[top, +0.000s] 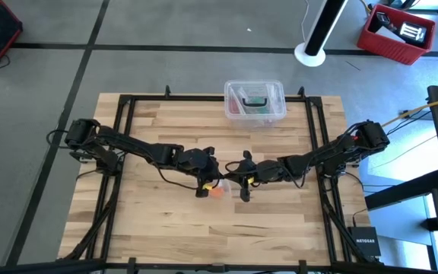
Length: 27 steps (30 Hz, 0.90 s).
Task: Roll bandage
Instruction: Close the zip bag
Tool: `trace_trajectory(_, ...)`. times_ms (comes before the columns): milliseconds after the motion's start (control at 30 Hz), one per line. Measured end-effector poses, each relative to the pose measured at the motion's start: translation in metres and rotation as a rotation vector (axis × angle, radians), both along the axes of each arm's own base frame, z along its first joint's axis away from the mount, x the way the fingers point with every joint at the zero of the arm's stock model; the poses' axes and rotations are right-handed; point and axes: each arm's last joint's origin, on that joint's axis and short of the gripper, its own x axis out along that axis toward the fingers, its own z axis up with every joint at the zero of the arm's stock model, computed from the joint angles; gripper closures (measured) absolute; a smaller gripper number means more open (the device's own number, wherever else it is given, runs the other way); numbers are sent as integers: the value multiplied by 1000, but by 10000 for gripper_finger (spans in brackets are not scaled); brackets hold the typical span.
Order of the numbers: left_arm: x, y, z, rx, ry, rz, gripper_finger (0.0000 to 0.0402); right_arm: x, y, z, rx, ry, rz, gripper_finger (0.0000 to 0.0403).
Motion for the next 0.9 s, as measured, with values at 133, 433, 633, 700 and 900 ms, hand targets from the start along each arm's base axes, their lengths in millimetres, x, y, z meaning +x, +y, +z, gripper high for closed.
trace_trajectory(133,0,0,0,5,2,3,401,1,0,-4,0,10,-1,378)
trace_trajectory(433,0,0,-1,7,-3,5,401,5,3,-20,50,65,8,349)
trace_trajectory(633,2,1,6,21,-48,11,401,5,4,-23,103,82,36,324)
trace_trajectory(700,2,1,6,24,-54,7,401,5,4,-27,106,104,30,322)
trace_trajectory(900,0,1,6,25,-36,5,401,1,5,-13,142,72,93,326)
